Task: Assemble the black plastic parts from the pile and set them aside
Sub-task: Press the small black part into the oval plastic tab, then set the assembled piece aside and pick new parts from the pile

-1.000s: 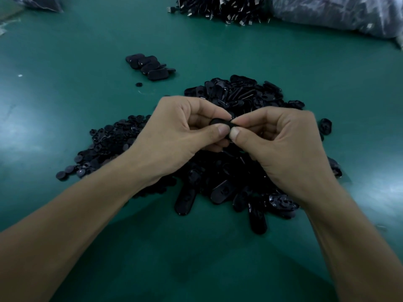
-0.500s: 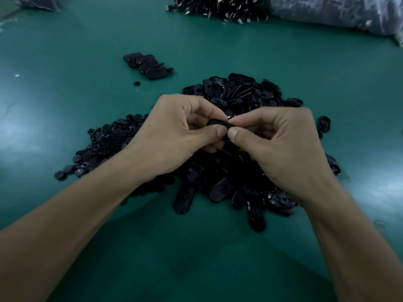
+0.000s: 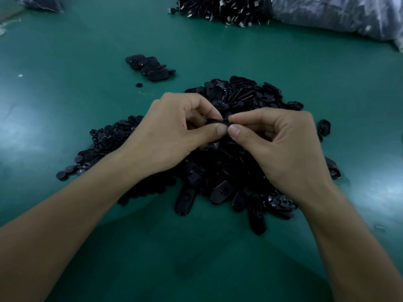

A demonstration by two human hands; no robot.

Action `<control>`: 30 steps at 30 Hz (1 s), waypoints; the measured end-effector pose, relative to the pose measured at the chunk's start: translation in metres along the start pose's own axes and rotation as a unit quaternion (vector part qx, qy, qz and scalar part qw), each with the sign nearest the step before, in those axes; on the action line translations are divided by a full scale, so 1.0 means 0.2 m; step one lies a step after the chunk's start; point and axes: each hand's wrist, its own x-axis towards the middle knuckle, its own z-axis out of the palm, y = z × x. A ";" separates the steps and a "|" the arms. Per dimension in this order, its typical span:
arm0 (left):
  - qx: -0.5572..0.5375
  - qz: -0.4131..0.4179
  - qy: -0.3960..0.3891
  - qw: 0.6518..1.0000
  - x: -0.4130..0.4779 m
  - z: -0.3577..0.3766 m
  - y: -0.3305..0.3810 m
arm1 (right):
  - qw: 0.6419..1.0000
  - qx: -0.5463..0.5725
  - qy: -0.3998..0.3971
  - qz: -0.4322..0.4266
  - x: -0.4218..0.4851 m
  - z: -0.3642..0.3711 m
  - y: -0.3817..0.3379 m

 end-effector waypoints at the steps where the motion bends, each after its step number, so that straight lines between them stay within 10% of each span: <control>1: 0.003 -0.003 0.012 1.000 0.01 0.00 -0.01 | 1.000 -0.016 0.002 0.000 0.00 0.00 0.00; 10: -0.026 -0.058 0.246 0.967 0.33 -0.24 -0.20 | 0.942 -0.330 -0.057 0.019 -0.01 -0.05 0.05; 30: 0.110 -0.147 0.362 0.914 0.54 -0.29 -0.32 | 0.976 -0.210 0.035 -0.039 0.00 -0.05 0.05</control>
